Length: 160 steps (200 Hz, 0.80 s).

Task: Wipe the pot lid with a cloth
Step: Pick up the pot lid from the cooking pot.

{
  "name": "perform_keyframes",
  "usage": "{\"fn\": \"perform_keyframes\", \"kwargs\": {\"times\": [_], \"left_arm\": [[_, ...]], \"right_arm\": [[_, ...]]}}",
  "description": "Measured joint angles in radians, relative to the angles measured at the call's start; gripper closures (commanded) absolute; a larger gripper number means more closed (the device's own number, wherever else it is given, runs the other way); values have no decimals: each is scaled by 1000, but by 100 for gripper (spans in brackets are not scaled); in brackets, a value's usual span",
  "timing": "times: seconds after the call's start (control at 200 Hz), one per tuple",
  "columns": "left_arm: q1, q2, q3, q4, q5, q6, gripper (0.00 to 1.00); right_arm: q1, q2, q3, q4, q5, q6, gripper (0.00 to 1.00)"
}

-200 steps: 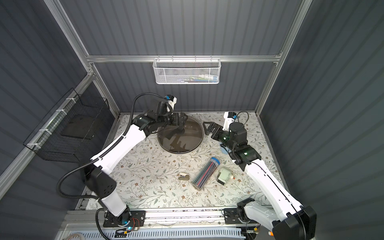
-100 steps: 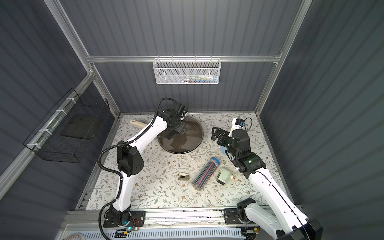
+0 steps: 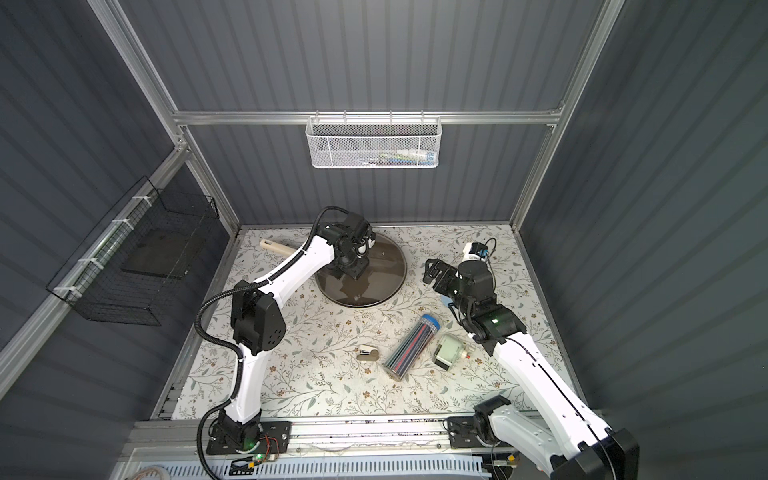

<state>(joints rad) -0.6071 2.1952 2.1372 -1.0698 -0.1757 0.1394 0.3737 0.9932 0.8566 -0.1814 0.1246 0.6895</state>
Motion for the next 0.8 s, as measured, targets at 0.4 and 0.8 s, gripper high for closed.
{"fn": "perform_keyframes", "kwargs": {"times": [0.4, 0.8], "left_arm": [[20, 73, 117, -24, 24, 9, 75], [21, 8, 27, 51, 38, -21, 100]], "right_arm": [[0, 31, 0, 1, 0, 17, 1], [0, 56, 0, 9, 5, 24, 1]]}}
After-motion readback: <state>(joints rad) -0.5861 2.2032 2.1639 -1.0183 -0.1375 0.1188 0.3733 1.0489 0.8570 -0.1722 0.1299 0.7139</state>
